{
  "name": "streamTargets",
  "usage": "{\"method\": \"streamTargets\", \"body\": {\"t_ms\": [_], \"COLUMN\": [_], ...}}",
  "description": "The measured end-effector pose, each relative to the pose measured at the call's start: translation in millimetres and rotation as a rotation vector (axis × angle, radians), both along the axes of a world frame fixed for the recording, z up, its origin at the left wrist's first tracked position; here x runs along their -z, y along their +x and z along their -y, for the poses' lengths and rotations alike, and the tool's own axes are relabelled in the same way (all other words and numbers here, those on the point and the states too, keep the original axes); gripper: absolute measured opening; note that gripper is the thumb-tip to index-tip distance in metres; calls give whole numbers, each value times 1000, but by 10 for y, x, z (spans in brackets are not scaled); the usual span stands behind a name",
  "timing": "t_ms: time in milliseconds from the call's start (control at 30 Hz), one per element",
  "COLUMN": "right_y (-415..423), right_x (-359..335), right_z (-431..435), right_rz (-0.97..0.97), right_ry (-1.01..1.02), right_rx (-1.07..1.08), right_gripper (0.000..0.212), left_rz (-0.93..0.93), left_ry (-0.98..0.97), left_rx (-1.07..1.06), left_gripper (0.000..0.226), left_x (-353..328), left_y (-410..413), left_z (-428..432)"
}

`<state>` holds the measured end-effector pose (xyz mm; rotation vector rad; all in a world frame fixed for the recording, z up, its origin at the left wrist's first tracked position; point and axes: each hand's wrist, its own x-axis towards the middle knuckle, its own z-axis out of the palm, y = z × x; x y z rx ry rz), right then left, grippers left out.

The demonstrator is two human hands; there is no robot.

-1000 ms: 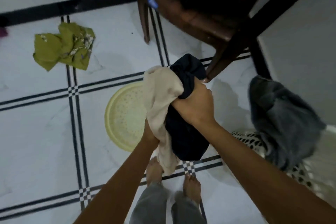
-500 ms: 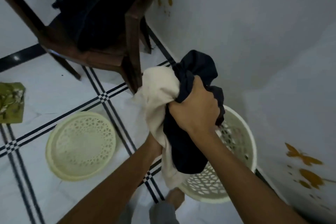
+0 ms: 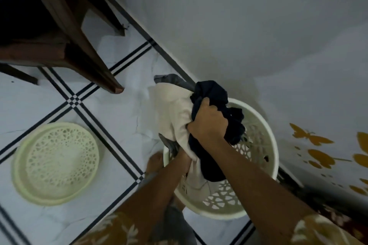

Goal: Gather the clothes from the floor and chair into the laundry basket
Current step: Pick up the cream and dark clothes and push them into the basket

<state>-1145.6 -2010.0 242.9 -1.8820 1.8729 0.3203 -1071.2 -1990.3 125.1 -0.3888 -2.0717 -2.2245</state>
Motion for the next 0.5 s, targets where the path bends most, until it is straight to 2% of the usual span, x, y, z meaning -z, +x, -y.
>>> {"method": "streamTargets", "body": {"t_ms": [33,67,100,133,167,200,233,267,300,367,433,500], "right_y": [-37,-84,-165,-241,-316,-397,-469,-537,-611,-708,-717,-606], "right_x": [74,135,206,272,327,392,456,517,580,671,716,720], "right_z": [6,-1,-6,-20,-40,-63,-88,-121,-169,-271,-319,-281], "right_rz": [11,34,62,84,87,62,10,-54,-110,-166,-155,-117], "right_ry": [18,32,51,71,103,147,203,275,356,469,427,329], "right_rx": [54,108,162,213,251,273,275,269,272,242,109,-9], "right_gripper": [79,81,82,82,80,78,76,75,77,78,66,62], "left_rz": [53,201,355,534,802,954,1112,1235,1232,1237,1273,1262], "left_ry": [23,105,138,105,8,25,-81,-178,-180,-205,32,44], "left_rx": [-1,-28,-138,-348,-550,-818,-1249,-1451,-1493,-1362,-1471,-1563], "left_gripper": [63,86,107,119,114,88,60,47,45,49,45,44], "left_x": [27,139,166,67,58,26,167,224,304,348,267,144], "left_y": [-44,-101,-91,-106,-77,-93,-142,-50,13,151,220,232], "left_z": [-26,-74,-206,-339,-442,-495,-616,-792,-882,-817,-717,-661]}}
